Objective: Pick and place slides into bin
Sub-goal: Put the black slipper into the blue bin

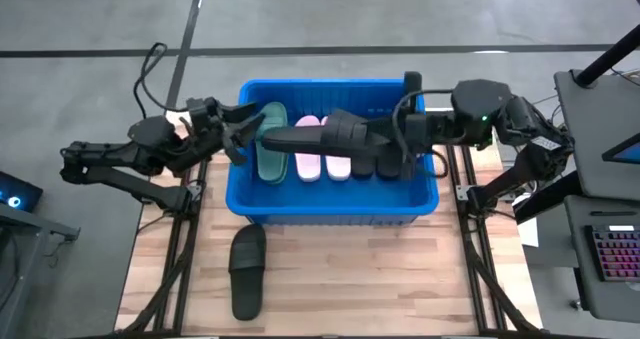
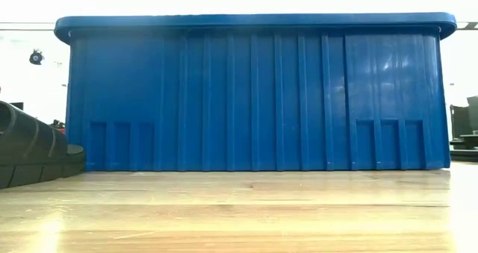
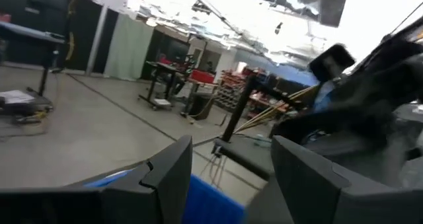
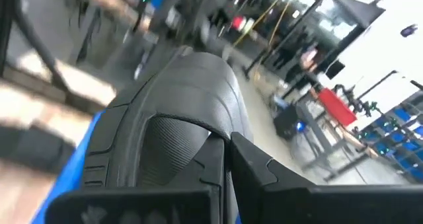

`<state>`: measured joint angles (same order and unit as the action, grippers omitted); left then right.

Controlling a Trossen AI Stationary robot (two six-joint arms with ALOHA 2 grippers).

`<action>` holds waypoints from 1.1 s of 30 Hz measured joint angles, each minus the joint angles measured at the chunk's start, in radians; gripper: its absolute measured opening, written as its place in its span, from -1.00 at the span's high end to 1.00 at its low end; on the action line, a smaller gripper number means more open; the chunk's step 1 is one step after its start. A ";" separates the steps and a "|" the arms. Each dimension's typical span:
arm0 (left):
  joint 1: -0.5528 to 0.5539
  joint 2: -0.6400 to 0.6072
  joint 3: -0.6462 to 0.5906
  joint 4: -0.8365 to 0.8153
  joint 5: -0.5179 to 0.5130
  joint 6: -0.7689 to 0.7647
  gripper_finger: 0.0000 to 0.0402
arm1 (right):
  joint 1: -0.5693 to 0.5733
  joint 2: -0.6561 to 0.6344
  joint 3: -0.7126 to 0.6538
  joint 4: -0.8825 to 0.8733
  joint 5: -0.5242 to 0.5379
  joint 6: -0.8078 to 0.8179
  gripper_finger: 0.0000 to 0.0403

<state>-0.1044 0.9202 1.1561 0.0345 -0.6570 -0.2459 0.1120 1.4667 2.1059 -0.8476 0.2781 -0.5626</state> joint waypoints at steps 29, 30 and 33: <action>0.000 -0.284 0.001 -0.004 -0.414 0.497 0.04 | -0.395 -0.009 -0.247 0.271 -0.465 0.152 0.96; 0.000 -0.296 0.001 -0.007 -0.411 0.496 0.04 | -0.411 -0.009 -0.281 0.309 -0.497 0.137 0.96; 0.000 -0.332 0.002 -0.018 -0.388 0.488 0.04 | -0.452 -0.010 -0.390 0.411 -0.598 0.065 0.96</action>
<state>-0.1043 0.5879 1.1584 0.0164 -1.0454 0.2420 -0.3396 1.4569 1.7160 -0.4367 -0.3197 -0.4974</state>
